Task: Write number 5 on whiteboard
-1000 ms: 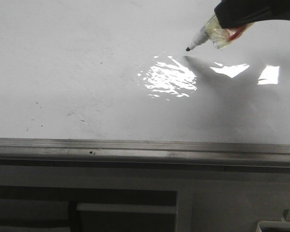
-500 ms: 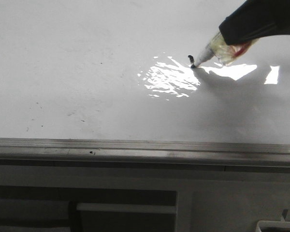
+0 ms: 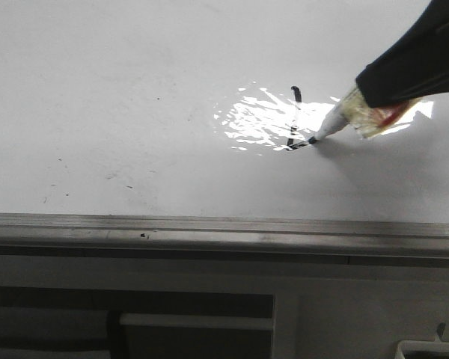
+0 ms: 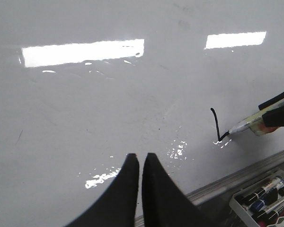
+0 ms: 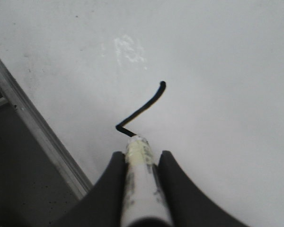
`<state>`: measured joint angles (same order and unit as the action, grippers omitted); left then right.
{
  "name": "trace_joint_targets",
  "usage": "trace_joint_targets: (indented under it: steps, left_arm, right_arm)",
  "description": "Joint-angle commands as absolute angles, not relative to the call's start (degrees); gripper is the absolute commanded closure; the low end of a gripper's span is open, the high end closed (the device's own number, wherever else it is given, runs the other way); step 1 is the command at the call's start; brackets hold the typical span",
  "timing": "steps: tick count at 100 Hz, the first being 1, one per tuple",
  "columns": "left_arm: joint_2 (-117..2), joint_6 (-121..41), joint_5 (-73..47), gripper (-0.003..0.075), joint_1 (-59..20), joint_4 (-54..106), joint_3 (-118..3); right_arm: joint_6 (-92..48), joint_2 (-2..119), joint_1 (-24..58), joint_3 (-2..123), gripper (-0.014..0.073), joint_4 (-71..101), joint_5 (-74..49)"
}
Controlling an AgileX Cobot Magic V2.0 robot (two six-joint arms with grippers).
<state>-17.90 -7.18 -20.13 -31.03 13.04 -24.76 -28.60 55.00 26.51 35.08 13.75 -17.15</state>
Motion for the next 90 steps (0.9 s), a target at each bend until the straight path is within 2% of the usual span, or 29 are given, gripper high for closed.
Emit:
trace_joint_targets:
  steps: [1, 23, 60, 90]
  left_arm:
    - [-18.27, -6.68, -15.73, 0.0741, -30.85, 13.89, -26.24]
    - [-18.27, -6.68, -15.61, 0.0741, -30.85, 13.89, -26.24]
    - [-18.38, -6.68, -13.59, 0.0741, -30.85, 13.89, -26.24]
    - [-18.38, -6.68, -13.81, 0.0741, -30.85, 14.37, -26.24]
  right_arm:
    - [-29.08, 53.75, 22.72, 36.00, 0.0634, 10.36, -16.97]
    - [-29.08, 50.08, 22.59, 34.33, 0.0634, 12.97, -23.54]
    - [-29.08, 55.07, 31.57, 32.15, 0.0634, 16.63, -16.54]
    - [-29.08, 50.23, 32.03, 39.73, 0.0636, 16.45, -16.94]
